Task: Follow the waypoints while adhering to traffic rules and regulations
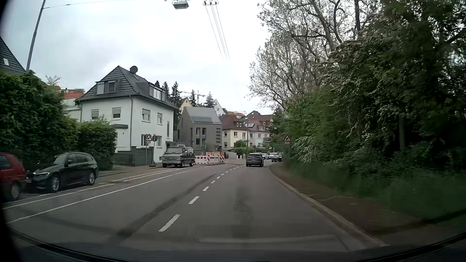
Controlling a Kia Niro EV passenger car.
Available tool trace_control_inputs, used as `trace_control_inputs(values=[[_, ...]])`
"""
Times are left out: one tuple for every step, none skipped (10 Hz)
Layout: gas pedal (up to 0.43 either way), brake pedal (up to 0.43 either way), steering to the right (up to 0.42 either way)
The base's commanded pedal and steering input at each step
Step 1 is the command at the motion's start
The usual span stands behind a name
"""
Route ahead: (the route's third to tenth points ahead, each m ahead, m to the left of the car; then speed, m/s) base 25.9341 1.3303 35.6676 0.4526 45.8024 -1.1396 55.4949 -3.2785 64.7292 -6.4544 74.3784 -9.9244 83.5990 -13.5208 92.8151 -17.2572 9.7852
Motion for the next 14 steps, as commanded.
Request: trace_control_inputs(values=[[0.020, 0.000, -0.001], [0.020, 0.000, -0.001], [0.020, 0.000, 0.000], [0.020, 0.000, 0.000], [0.008, 0.000, 0.003], [0.008, 0.000, 0.008], [0.008, 0.000, 0.008], [0.008, 0.000, 0.009], [0.008, 0.000, 0.008], [0.020, 0.000, 0.006], [0.020, 0.000, 0.006], [0.020, 0.000, 0.006], [0.020, 0.000, 0.005], [0.028, 0.000, 0.006]])
